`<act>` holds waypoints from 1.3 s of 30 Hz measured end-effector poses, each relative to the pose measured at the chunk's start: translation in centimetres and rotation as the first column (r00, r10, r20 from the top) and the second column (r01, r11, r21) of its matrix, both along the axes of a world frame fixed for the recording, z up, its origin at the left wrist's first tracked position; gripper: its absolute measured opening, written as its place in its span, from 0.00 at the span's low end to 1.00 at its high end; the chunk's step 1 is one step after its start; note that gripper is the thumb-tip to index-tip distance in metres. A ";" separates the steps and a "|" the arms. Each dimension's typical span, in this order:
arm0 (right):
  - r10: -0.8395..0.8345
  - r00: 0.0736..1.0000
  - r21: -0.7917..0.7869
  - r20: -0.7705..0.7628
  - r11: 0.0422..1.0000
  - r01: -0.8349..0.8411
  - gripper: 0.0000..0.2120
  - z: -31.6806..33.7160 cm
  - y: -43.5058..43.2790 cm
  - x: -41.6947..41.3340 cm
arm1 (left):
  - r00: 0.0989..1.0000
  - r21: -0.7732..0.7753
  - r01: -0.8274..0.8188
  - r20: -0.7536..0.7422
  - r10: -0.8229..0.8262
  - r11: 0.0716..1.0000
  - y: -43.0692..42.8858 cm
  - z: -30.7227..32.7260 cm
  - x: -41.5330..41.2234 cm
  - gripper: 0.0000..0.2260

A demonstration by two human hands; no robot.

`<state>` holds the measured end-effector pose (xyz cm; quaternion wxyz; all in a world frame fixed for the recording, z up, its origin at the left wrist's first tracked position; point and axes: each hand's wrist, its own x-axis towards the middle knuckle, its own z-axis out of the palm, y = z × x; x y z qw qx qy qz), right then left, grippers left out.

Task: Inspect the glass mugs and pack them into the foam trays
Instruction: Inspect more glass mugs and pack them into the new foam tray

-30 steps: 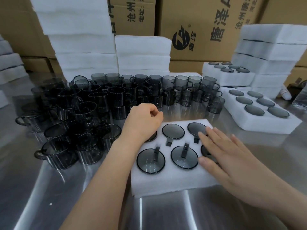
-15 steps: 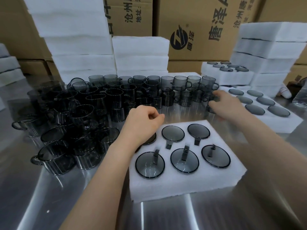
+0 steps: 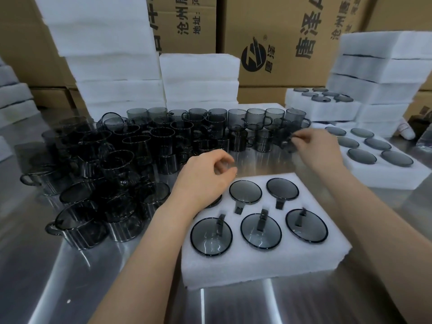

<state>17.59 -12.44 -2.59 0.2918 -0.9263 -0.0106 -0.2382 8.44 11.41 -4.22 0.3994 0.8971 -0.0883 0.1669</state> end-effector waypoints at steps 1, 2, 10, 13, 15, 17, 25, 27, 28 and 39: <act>0.074 0.997 0.010 0.036 0.997 -0.075 0.10 0.9 0.6 -0.9 | 1.000 -0.003 0.011 0.010 -0.011 1.000 0.0 0.0 0.0 0.11; 0.151 0.986 0.007 0.066 0.988 -0.151 0.09 1.7 1.3 -1.9 | 0.999 -0.023 0.029 0.019 -0.029 0.999 -0.1 -0.1 -0.1 0.18; 0.612 0.788 -0.048 0.059 0.791 -0.610 0.05 4.1 6.5 -8.4 | 0.982 -0.194 0.153 0.137 -0.128 0.969 -0.3 0.1 -0.8 0.33; 0.727 0.686 0.112 0.029 0.680 -0.725 0.07 3.4 6.6 -8.5 | 0.977 -0.244 0.108 0.204 -0.058 0.964 -0.2 0.2 -0.9 0.23; 0.757 0.646 0.288 0.102 0.599 -0.747 0.12 2.9 6.4 -8.3 | 0.981 -0.253 0.088 0.190 -0.040 0.963 -0.2 0.2 -0.9 0.20; 0.735 0.658 0.377 0.163 0.570 -0.730 0.16 2.7 6.1 -8.0 | 0.985 -0.259 0.108 0.159 -0.068 0.960 -0.2 0.2 -0.9 0.20; 0.765 0.644 0.419 0.010 0.581 -0.698 0.26 1.5 5.5 -7.4 | 0.977 -0.228 0.166 0.173 -0.128 0.959 -0.2 0.2 -1.0 0.25; 0.774 0.634 0.474 0.008 0.555 -0.684 0.23 1.3 5.6 -7.3 | 0.973 -0.197 0.164 0.195 -0.126 0.966 -0.3 0.2 -1.1 0.25; 0.767 0.641 0.487 0.010 0.556 -0.674 0.22 1.1 5.7 -7.3 | 0.971 -0.174 0.159 0.203 -0.122 0.972 -0.4 0.3 -1.2 0.25; 0.647 0.757 0.622 0.087 0.558 -0.549 0.12 1.0 6.0 -7.6 | 0.954 0.029 0.159 0.254 -0.161 0.987 -0.9 0.5 -1.6 0.31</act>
